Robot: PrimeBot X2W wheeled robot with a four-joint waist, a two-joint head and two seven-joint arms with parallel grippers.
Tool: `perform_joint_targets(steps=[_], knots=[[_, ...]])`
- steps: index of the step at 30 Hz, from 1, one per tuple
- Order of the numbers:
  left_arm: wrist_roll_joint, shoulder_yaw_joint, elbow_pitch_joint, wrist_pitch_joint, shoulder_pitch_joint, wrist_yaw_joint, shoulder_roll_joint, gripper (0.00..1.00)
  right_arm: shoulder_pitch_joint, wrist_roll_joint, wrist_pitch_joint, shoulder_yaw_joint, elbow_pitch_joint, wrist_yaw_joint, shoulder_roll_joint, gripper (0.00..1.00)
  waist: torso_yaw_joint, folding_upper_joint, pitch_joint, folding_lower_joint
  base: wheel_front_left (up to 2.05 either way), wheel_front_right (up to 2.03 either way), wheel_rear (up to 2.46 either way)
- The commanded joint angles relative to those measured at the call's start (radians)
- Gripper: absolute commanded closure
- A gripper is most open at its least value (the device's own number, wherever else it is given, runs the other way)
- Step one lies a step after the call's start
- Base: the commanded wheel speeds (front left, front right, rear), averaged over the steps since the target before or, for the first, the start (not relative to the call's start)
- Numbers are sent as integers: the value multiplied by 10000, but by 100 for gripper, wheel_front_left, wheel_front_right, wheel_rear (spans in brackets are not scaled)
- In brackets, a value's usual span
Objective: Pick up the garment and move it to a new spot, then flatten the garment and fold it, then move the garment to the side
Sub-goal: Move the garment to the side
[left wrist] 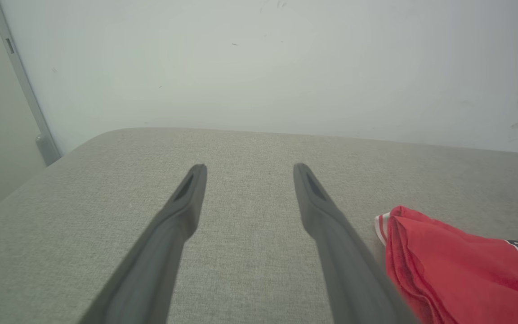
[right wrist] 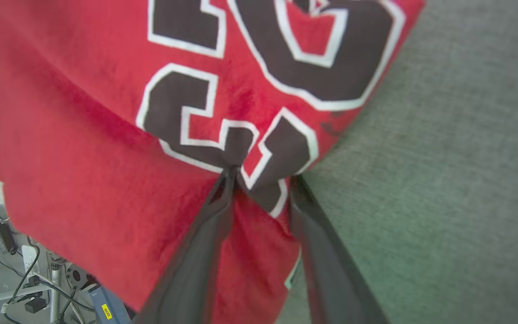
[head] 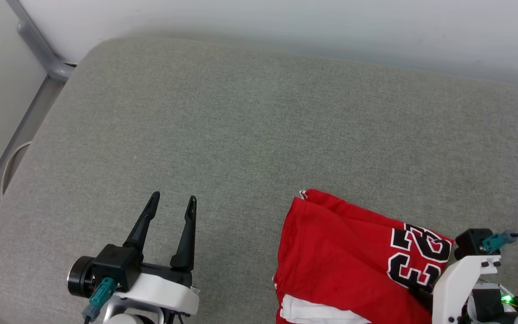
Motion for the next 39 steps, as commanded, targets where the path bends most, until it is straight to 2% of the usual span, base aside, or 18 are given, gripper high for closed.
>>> perform_joint_targets(steps=[1,3,6,12,17,23,27,30,33,39], knots=[[53,0,30,-21,-128,-13,-16,0,107,49,-94,283,449,-6,100,100,-26,0,-39,0,0,0,0],[66,44,19,-21,-113,6,-15,0,-54,92,-450,330,414,-7,-38,100,-117,0,-102,0,0,0,0],[71,74,42,-21,-53,10,-16,0,-371,-130,-981,755,184,-13,-672,100,-317,0,-203,0,0,0,0],[206,-219,147,-21,35,11,-18,0,-879,-580,-1984,2161,-340,-12,-2716,100,-936,0,-320,0,0,0,0],[108,-741,79,-21,-68,6,-17,0,-1452,-680,-2147,2803,-573,-12,-4312,100,-1637,0,-214,0,0,0,0],[185,-1609,-39,-21,-504,19,-12,0,-2225,-763,-2428,3430,-299,-10,-6401,100,-2557,0,385,0,0,0,0],[375,-2112,-101,-21,-982,27,-9,0,-2828,-871,-2922,3660,203,-12,-7504,100,-3164,0,1002,0,0,0,0],[647,-2355,-146,-21,-1389,17,1,0,-3352,-1040,-3475,3695,775,-12,-8086,100,-3629,0,1575,0,0,0,0],[865,-2550,-248,-21,-1815,9,112,0,-3863,-1169,-4140,3570,1542,-13,-8344,100,-4059,0,2162,0,0,0,0],[1245,-2893,-653,-21,-2650,-4,469,0,-5030,-1746,-5549,3123,3395,-13,-8263,100,-4789,0,3351,0,0,0,0]])
